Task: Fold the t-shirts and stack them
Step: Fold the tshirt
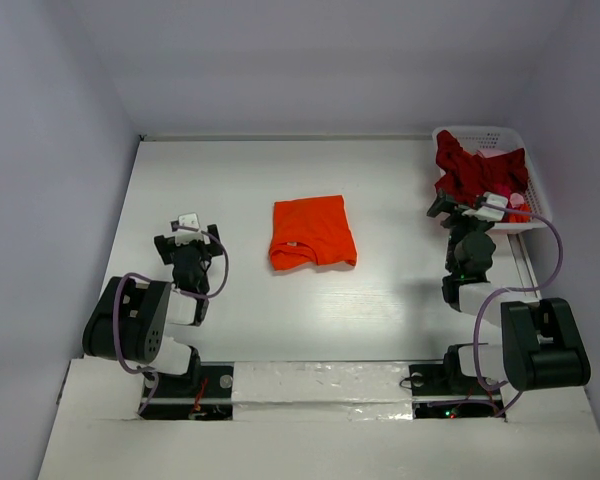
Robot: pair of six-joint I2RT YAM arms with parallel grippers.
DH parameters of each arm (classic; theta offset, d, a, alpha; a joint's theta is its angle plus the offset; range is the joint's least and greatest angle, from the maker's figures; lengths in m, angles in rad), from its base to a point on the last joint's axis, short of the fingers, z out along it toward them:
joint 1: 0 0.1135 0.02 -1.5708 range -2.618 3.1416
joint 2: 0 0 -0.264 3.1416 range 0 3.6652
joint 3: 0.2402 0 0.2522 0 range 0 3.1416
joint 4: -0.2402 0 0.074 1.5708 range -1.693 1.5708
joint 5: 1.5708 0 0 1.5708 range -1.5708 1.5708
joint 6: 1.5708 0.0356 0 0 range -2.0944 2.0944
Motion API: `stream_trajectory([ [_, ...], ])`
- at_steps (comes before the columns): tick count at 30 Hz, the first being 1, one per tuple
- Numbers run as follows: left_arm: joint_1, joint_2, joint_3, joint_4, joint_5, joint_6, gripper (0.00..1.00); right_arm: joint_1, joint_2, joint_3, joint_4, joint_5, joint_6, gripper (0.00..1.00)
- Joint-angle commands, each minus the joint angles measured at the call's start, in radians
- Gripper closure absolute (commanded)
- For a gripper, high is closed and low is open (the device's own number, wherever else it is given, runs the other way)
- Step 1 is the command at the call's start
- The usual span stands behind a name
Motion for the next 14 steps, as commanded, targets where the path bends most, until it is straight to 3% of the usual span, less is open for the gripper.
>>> stream_trajectory([
  [1,0.015,-0.007,0.036,0.313,0.007,-0.025,0.01,-0.008,0.002,0.007,0.102,0.034,0.004,0.00],
  [14,0.015,-0.006,0.035,0.316,0.010,-0.027,0.01,-0.008,0.004,0.010,0.100,0.033,0.005,0.00],
])
